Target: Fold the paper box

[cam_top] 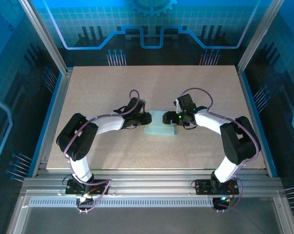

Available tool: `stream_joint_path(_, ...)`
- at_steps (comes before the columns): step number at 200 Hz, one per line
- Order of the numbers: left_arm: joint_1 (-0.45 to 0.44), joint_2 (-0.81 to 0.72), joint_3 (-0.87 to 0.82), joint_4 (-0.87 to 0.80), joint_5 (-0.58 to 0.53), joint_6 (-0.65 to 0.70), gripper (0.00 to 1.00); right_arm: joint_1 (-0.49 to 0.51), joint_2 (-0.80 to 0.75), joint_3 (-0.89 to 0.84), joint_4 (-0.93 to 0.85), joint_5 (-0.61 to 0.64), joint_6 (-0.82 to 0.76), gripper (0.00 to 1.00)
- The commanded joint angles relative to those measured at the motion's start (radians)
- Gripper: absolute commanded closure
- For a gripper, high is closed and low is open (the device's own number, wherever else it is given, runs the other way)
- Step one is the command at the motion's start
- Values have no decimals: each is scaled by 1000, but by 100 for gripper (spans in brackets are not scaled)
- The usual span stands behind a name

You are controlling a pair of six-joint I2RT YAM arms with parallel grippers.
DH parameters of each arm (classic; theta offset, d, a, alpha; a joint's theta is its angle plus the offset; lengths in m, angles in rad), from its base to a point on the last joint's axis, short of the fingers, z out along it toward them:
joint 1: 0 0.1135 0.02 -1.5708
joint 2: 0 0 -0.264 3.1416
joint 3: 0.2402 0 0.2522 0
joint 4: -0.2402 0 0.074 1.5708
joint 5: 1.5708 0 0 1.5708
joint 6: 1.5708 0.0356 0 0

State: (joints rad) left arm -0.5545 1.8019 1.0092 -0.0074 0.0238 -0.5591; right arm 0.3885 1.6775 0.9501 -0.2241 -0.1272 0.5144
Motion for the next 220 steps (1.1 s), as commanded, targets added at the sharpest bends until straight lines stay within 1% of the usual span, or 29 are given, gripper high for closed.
stream_joint_path(1, 1, 35, -55, -34, -3, -18, 69, -32, 10, -25, 87, -140, 60, 14)
stream_joint_path(35, 7, 31, -86, 13, 28, -36, 70, -56, 11, -53, 162, -236, 97, 14)
stream_joint_path(49, 18, 27, -110, 53, 62, -56, 70, -70, 9, -65, 227, -294, 119, 14)
stream_joint_path(57, 30, 25, -126, 82, 90, -71, 70, -82, 11, -102, 266, -325, 139, 14)
stream_joint_path(72, 49, 27, -152, 126, 121, -95, 72, -103, 13, -128, 323, -368, 172, 14)
stream_joint_path(95, 68, 31, -180, 160, 144, -118, 75, -125, 10, -158, 360, -376, 192, 14)
stream_joint_path(121, 83, 35, -209, 199, 172, -133, 76, -139, 14, -181, 391, -401, 211, 13)
stream_joint_path(141, 95, 47, -227, 229, 196, -147, 76, -148, 17, -211, 451, -422, 236, 12)
stream_joint_path(160, 109, 56, -249, 262, 205, -161, 76, -165, 16, -243, 519, -438, 264, 11)
stream_joint_path(191, 122, 63, -265, 274, 215, -164, 76, -181, 30, -267, 577, -472, 295, 10)
stream_joint_path(203, 124, 65, -264, 277, 220, -165, 76, -181, 43, -270, 601, -492, 305, 10)
stream_joint_path(220, 125, 70, -265, 280, 224, -164, 75, -180, 76, -267, 661, -555, 329, 10)
